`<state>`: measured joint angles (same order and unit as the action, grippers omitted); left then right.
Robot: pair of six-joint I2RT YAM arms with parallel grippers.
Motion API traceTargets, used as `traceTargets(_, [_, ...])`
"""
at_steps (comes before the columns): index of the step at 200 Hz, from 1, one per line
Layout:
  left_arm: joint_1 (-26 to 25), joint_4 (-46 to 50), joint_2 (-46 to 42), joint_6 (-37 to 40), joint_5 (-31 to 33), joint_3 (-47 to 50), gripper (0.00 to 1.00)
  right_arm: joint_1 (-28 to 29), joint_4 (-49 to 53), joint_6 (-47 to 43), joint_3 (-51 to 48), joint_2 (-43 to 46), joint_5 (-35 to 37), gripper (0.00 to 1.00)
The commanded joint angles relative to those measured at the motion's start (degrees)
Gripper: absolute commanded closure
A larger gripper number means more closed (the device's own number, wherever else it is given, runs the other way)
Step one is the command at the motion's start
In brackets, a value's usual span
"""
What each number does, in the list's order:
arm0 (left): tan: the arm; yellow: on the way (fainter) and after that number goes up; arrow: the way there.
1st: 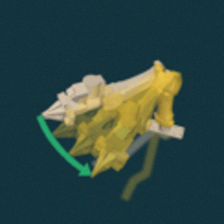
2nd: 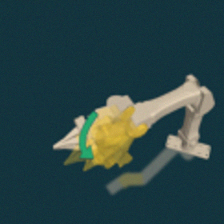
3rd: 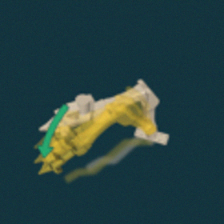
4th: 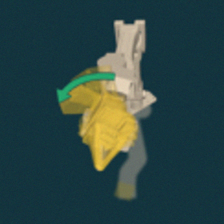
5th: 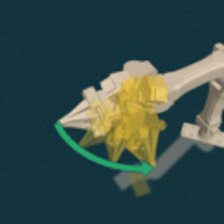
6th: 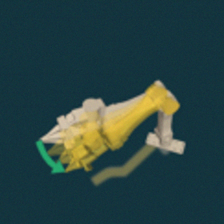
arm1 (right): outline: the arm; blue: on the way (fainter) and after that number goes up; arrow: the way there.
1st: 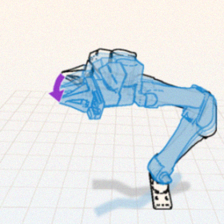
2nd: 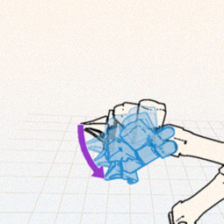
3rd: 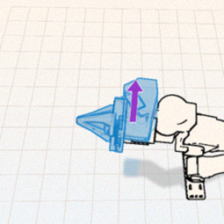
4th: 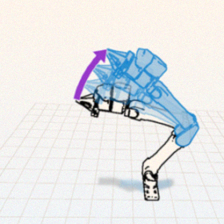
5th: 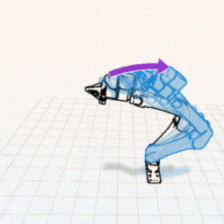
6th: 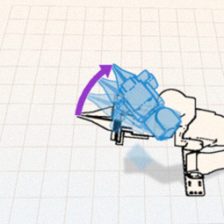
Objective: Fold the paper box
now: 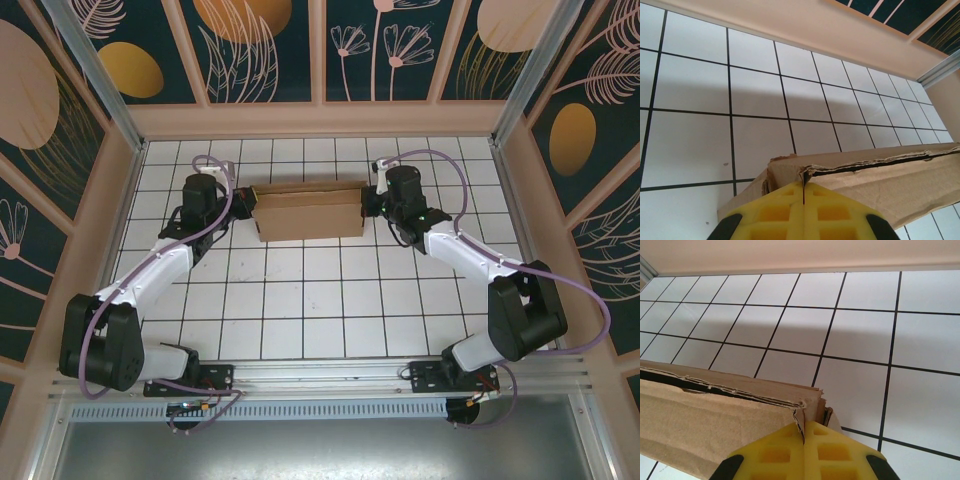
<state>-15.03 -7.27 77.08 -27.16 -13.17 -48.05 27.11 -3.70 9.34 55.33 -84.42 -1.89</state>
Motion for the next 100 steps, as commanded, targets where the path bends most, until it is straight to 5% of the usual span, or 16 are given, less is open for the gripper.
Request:
traceTargets(1, [-1.12, 5.60, -0.33, 3.18, 0.25, 1.24, 1.00, 1.19, 9.42, -0.28, -1.31, -1.96, -0.31, 1.00])
traceTargets(100, [-1.11, 8.05, -0.26, 9.26, 4.33, 1.55, 1.00, 1.19, 10.69, -2.05, -0.26, -3.09, 0.31, 1.00])
